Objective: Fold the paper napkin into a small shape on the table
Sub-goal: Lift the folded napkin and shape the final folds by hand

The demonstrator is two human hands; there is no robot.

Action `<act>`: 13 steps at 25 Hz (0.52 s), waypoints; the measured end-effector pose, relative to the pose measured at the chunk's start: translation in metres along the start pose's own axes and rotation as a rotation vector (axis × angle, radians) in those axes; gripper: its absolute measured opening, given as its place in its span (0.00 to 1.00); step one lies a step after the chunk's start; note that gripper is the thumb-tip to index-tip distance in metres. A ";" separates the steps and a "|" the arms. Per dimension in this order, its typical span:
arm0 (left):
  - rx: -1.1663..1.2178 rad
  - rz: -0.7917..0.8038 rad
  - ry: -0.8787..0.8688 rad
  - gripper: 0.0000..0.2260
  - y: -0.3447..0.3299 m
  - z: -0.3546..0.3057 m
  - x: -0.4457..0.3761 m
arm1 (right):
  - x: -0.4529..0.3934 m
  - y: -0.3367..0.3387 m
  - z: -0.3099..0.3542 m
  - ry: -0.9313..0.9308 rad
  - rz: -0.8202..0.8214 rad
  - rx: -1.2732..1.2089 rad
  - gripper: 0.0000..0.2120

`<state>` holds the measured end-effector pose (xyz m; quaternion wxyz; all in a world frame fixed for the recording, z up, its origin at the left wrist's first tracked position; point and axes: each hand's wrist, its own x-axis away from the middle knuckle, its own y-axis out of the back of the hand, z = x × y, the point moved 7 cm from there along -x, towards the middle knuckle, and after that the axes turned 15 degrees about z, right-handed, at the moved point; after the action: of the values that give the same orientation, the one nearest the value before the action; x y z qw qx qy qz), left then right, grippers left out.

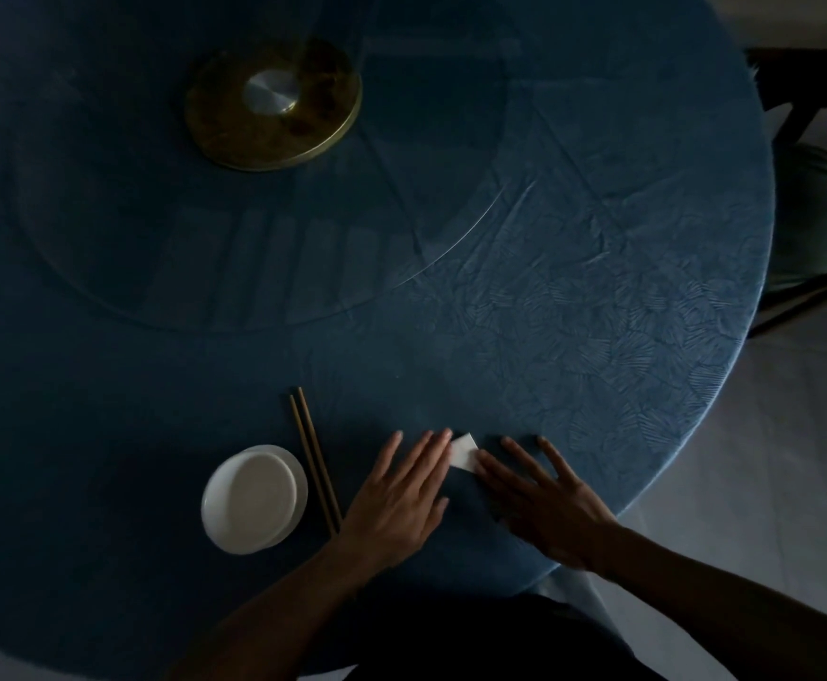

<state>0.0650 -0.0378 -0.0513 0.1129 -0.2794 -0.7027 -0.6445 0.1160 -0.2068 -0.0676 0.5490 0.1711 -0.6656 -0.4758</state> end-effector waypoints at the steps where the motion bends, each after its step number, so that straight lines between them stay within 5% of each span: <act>1: -0.018 0.014 -0.042 0.29 0.004 -0.011 -0.010 | 0.000 -0.001 0.001 0.000 0.001 -0.009 0.31; 13: -0.114 0.074 -0.047 0.30 -0.016 0.022 0.016 | -0.001 0.007 0.001 0.015 -0.045 0.022 0.31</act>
<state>0.0476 -0.0125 -0.0601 0.1040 -0.3264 -0.6564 -0.6722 0.1172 -0.2016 -0.0623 0.5413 0.1955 -0.6626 -0.4793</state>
